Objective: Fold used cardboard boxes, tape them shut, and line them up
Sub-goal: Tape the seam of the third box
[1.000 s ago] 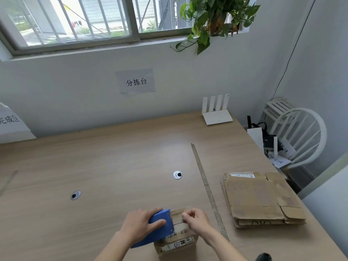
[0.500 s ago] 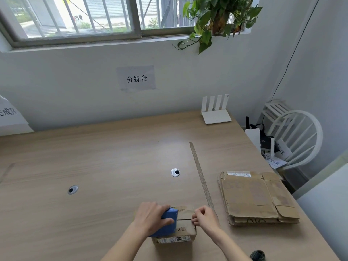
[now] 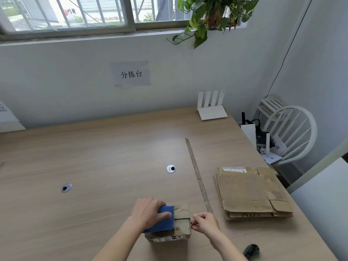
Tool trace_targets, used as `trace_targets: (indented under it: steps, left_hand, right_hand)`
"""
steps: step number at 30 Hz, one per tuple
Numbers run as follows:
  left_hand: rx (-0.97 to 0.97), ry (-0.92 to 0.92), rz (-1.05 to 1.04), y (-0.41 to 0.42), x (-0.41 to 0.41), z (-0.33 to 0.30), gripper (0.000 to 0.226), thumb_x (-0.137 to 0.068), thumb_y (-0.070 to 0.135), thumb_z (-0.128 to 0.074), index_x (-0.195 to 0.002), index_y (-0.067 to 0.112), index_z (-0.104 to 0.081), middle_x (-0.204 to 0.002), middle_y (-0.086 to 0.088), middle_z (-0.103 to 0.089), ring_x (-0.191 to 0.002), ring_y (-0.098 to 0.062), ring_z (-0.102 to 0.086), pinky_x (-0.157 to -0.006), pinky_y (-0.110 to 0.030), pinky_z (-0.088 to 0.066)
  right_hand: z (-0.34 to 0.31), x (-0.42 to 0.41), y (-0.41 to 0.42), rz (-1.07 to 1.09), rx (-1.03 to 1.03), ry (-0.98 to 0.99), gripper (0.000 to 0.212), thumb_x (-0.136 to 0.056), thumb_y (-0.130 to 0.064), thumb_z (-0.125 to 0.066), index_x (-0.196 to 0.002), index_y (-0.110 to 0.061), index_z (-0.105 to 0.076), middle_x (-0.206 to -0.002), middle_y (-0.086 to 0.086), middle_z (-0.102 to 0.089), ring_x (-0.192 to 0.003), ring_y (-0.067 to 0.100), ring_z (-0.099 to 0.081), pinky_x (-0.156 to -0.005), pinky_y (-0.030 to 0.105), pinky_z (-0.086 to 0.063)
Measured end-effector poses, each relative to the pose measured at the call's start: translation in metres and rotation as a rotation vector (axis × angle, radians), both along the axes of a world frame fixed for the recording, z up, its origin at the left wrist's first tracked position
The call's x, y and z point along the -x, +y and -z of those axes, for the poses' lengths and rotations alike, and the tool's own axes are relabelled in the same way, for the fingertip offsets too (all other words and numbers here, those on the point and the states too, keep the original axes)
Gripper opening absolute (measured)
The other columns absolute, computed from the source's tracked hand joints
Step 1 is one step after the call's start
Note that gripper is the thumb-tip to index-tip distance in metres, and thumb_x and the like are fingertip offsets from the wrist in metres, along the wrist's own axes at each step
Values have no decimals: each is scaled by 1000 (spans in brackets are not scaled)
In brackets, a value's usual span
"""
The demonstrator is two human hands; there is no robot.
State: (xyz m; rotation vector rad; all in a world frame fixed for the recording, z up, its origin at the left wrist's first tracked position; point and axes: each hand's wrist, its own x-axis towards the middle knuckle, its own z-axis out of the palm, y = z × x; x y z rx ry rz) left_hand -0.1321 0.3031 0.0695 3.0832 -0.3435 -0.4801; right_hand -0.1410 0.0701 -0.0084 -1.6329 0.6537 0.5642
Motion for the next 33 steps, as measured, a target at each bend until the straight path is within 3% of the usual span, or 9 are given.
trace_targets:
  steps: [5,10,13,15,17,23,26,29,33]
  left_hand:
    - [17,-33,5,2,-1,6,73,-81,82,-26,-120,34,-63,-99,6,-72,-78,-16,-60,-57,-30,-40]
    - [31,-61,-13,2,1,10,63,-87,79,-35,-123,35,-62,-99,6,-73,-77,-15,-60,-61,-30,-44]
    - [13,-58,-6,4,0,10,64,-87,79,-37,-127,36,-61,-102,5,-73,-86,-19,-66,-63,-31,-42]
    - [16,-51,2,5,0,8,64,-87,79,-37,-128,37,-61,-105,5,-73,-90,-19,-66,-63,-32,-40]
    - [23,-50,4,5,0,7,63,-87,79,-38,-130,37,-60,-107,5,-73,-92,-18,-66,-63,-32,-39]
    - [-3,-29,-15,5,-5,8,64,-83,80,-41,-127,38,-62,-109,4,-73,-96,-21,-67,-73,-34,-48]
    - [-1,-23,-29,6,-5,10,64,-82,79,-40,-120,36,-66,-104,5,-73,-92,-19,-66,-71,-33,-49]
    - [-3,-22,-21,9,-3,8,64,-82,79,-41,-124,36,-64,-105,4,-73,-92,-20,-66,-72,-33,-49]
    - [8,-4,-45,26,2,4,63,-83,80,-41,-128,40,-62,-110,4,-72,-95,-21,-65,-71,-34,-46]
  right_hand:
    - [8,5,2,-1,39,78,16,-90,-11,-73,-78,0,-75,-70,13,-71,-68,19,-66,-60,29,-60]
    - [-5,2,-1,19,63,173,16,-85,-14,-81,-92,-3,-72,-96,17,-73,-69,22,-66,-57,29,-61]
    - [-5,0,-6,-154,262,168,75,-74,-30,-90,-138,-12,-56,-137,12,-62,-94,22,-68,-78,31,-60]
    - [-2,2,-12,-391,533,6,99,-74,-43,-85,-156,-23,-34,-153,0,-48,-130,18,-55,-106,30,-46]
    - [-6,3,-10,-543,523,-283,89,-83,-35,-72,-158,-32,-25,-163,-7,-31,-145,10,-36,-119,27,-30]
    - [-11,2,29,-1161,712,-545,133,-73,-66,-74,-159,-20,18,-162,-14,21,-150,8,19,-124,35,11]
    - [11,7,39,-1153,806,-639,132,-72,-75,-67,-158,-14,12,-169,6,-3,-156,25,0,-123,37,14]
    - [28,6,35,-1169,912,-703,140,-47,-78,-78,-153,-4,-23,-139,8,-53,-133,28,-46,-125,43,-4]
    - [28,-1,35,-1205,826,-757,135,-39,-85,-75,-143,-4,-46,-128,7,-57,-121,26,-59,-112,42,-38]
